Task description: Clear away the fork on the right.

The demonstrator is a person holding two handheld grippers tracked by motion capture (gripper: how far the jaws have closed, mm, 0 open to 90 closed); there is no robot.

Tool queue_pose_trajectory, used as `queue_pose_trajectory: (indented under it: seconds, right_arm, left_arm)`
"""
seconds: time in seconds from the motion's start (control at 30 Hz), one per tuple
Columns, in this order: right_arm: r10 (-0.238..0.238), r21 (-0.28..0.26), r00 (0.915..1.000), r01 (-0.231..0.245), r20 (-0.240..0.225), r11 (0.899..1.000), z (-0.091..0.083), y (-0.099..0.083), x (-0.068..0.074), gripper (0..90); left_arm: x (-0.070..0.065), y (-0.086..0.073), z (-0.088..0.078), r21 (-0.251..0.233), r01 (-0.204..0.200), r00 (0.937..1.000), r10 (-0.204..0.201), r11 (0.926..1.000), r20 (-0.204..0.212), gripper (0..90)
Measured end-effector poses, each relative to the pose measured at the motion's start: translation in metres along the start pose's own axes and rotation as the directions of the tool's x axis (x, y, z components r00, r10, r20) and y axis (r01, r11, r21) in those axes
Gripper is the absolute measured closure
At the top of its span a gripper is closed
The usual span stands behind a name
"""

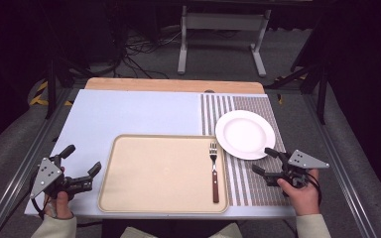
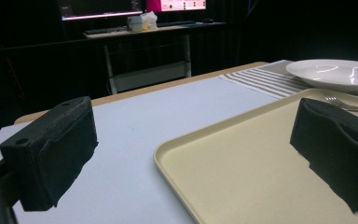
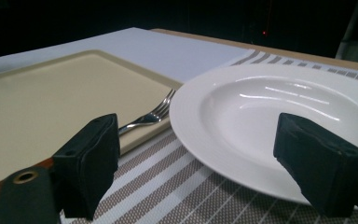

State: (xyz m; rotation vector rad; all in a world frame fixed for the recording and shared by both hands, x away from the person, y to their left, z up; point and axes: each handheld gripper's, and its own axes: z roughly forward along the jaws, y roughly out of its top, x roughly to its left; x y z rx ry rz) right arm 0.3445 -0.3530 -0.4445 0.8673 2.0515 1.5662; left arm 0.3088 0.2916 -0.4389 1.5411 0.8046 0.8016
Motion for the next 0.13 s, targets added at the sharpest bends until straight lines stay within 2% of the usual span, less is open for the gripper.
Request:
queue_pose_trajectory:
  seconds: [0.07, 0.13]
  right_arm:
    - [0.001, 0.006, 1.0, -0.001, 0.003, 1.0, 0.0004, -0.0018, 0.0003, 14.3]
    - [-0.008, -0.012, 1.0, 0.008, 0.004, 1.0, 0.0011, 0.0004, 0.001, 14.2]
  left_arm:
    - [0.0005, 0.0001, -0.0003, -0.005, 0.001, 1.0, -0.001, 1.0, -0.001, 1.1]
    - [0.0007, -0.0001, -0.0004, -0.005, 0.0, 1.0, 0.0, 1.0, -0.002, 1.1]
